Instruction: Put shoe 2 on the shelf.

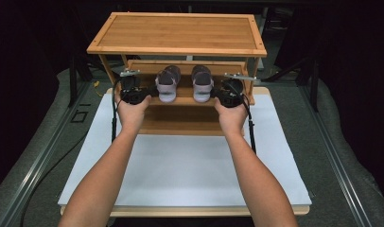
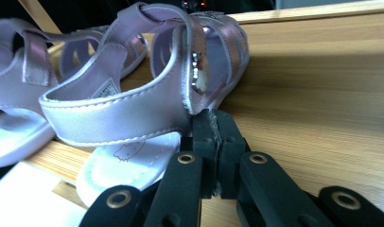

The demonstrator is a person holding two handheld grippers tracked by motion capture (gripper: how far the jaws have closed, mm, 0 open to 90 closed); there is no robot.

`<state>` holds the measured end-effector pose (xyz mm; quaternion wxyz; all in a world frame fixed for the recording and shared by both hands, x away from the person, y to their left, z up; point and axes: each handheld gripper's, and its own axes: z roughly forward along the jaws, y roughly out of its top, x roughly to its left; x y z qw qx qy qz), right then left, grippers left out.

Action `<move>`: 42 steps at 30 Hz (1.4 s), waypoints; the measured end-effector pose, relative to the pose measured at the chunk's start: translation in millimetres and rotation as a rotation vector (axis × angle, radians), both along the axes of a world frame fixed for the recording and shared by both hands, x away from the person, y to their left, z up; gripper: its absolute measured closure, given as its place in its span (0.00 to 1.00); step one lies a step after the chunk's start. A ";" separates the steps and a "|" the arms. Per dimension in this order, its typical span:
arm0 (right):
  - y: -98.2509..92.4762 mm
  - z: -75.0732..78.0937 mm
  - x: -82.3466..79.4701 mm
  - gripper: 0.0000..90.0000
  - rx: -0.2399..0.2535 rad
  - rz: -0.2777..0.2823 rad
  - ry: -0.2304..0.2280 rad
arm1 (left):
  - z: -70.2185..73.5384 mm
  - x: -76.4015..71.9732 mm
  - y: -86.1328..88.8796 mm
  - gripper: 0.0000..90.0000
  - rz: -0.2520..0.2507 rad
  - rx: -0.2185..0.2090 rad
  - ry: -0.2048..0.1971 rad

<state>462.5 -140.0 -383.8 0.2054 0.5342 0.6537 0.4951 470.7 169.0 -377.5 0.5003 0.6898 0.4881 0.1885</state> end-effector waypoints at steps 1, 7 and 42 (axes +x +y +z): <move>0.0 0.0 0.0 0.99 0.000 0.000 0.000 | -0.2 0.1 -1.3 1.00 0.001 0.011 -0.002; 3.5 -0.7 -0.2 1.00 -0.008 -0.012 0.009 | -1.4 2.0 -9.8 1.00 -0.013 0.004 0.006; 29.9 -1.1 12.8 1.00 -0.015 -0.008 0.021 | 0.6 21.5 -30.4 1.00 -0.009 0.057 -0.004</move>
